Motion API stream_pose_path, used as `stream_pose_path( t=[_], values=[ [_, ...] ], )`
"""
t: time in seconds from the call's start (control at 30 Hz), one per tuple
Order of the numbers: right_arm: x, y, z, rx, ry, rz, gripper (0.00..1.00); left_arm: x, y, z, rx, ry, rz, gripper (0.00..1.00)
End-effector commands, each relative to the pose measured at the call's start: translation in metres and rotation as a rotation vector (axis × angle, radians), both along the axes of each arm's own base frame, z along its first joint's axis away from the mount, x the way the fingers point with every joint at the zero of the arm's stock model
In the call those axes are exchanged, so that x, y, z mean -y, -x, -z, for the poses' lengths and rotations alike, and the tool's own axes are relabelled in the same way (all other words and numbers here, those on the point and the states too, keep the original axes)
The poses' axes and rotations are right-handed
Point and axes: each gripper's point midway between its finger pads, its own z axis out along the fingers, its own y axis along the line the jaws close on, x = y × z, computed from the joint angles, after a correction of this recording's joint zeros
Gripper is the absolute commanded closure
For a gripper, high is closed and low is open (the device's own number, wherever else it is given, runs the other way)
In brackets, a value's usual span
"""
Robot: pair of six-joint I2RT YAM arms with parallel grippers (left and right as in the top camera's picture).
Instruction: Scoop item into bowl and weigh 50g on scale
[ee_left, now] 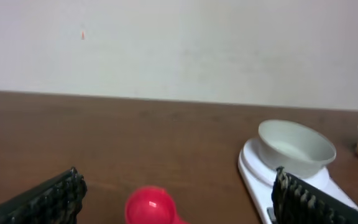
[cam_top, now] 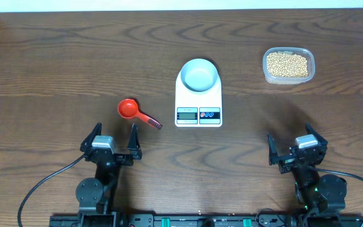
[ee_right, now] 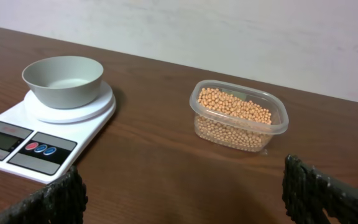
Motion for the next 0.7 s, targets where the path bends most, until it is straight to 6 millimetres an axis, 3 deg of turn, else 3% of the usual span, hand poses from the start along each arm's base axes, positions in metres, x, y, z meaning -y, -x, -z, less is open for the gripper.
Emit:
stream_pose_path(
  t=[0.0, 0.67],
  values=[
    [0.0019, -0.0004, 0.0011, 0.003, 0.008, 0.008, 0.01, -0.0015, 0.0007, -0.0141, 0.061, -0.001, -0.008, 0.02],
    [0.0019, -0.0004, 0.0011, 0.003, 0.008, 0.008, 0.01, -0.0016, 0.0019, -0.0231, 0.085, 0.0, -0.008, 0.02]
  ],
)
